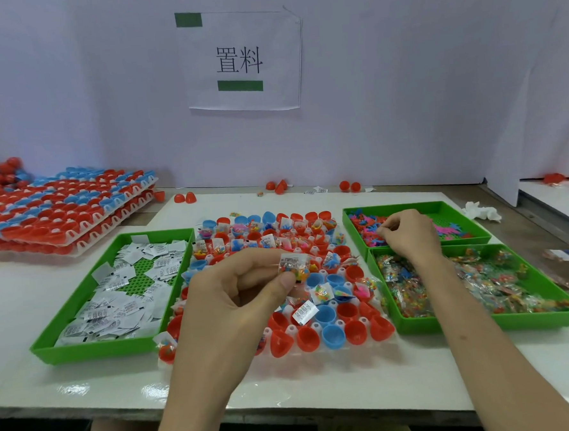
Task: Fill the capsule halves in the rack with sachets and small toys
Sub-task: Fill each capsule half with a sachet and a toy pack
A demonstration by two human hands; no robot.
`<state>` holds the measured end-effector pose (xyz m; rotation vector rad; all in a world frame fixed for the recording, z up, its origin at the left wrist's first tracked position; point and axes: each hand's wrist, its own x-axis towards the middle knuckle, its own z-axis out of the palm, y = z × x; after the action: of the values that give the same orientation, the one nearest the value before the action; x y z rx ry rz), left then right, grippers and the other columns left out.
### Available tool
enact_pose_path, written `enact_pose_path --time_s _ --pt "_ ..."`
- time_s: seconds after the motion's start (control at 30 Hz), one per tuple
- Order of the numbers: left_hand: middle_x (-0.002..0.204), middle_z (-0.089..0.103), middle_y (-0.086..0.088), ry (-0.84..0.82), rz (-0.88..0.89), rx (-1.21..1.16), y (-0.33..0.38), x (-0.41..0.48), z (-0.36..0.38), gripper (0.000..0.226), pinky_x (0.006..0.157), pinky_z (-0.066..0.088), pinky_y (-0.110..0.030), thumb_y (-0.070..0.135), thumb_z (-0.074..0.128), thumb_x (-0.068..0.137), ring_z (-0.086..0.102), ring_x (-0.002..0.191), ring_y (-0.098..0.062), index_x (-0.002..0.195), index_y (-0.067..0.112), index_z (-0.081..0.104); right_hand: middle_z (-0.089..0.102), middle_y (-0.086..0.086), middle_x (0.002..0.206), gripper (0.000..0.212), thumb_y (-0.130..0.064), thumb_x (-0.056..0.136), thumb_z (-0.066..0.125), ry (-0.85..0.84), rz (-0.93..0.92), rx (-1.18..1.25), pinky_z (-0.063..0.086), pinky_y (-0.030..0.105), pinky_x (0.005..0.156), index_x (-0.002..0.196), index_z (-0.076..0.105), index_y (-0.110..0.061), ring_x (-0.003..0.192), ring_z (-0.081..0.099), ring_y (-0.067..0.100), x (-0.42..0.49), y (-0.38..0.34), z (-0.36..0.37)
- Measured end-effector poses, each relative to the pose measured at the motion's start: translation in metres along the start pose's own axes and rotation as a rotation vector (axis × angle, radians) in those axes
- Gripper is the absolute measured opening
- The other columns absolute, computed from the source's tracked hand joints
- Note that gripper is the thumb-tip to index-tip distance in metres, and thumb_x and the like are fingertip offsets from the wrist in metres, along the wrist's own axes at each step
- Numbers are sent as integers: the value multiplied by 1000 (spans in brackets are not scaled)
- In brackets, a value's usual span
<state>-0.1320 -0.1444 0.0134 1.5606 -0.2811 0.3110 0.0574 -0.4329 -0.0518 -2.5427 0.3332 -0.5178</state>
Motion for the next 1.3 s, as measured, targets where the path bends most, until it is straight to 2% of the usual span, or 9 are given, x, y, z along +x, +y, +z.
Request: enact_pose_path --time_s 0.27,0.43,0.6,0.7,0.83,0.93,1.03,1.17,1.3 --pt "77 78 3 -5 1 12 2 0 1 27 74 55 -15 26 72 68 76 76 -13 95 25 71 70 3 87 14 -21 98 63 127 11 69 50 34 72 96 72 -10 74 60 15 2 -1 0" --pt "80 78 1 10 2 1 2 0 0 26 82 56 -19 31 73 66 75 82 -14 92 30 72 72 7 86 16 -22 104 51 229 -5 370 51 29 61 100 60 -9 72 68 17 -5 -14 -12" --pt "76 76 1 39 35 -15 11 2 -1 20 66 53 -12 30 74 61 73 75 -8 82 30 73 74 6 76 10 -14 96 66 12 -133 598 58 23 58 97 71 -6 57 71 12 -32 -59 -54" --pt "77 76 2 36 49 10 15 0 2 20 65 53 -11 30 74 62 73 75 -7 82 29 72 76 2 77 6 -14 91 71 -99 -246 796 56 18 61 96 75 -13 63 73 15 -69 -92 -82" --pt "77 75 0 41 69 33 17 -2 4 20 67 55 -15 29 76 63 73 76 -13 83 27 73 78 -9 90 23 -10 91 68 -195 -461 854 59 19 72 104 74 -28 74 75 11 -124 -118 -110" --pt "80 75 -3 27 74 56 18 -2 4 24 67 60 -25 24 89 65 73 77 -20 82 27 73 78 -11 85 25 -11 86 74 -223 -527 892 58 18 71 106 72 -27 72 75 9 -151 -129 -119" --pt "82 75 -4 13 89 73 17 -3 5 18 70 59 -34 20 85 68 74 77 -25 80 27 73 77 -14 84 18 -16 82 79 -230 -541 887 59 19 72 93 72 -28 75 75 6 -160 -134 -118" --pt "78 72 -2 5 123 63 18 -3 9 15 64 59 -30 16 78 69 73 72 -24 77 27 72 77 -11 84 18 -11 82 80 -229 -560 894 59 20 72 88 74 -27 80 75 9 -166 -131 -115" --pt "76 71 -3 5 120 41 18 -4 12 20 63 56 -21 12 84 66 72 68 -23 76 24 71 76 -11 82 19 -10 82 80 -159 -553 872 59 19 69 86 74 -27 77 74 10 -167 -125 -114"
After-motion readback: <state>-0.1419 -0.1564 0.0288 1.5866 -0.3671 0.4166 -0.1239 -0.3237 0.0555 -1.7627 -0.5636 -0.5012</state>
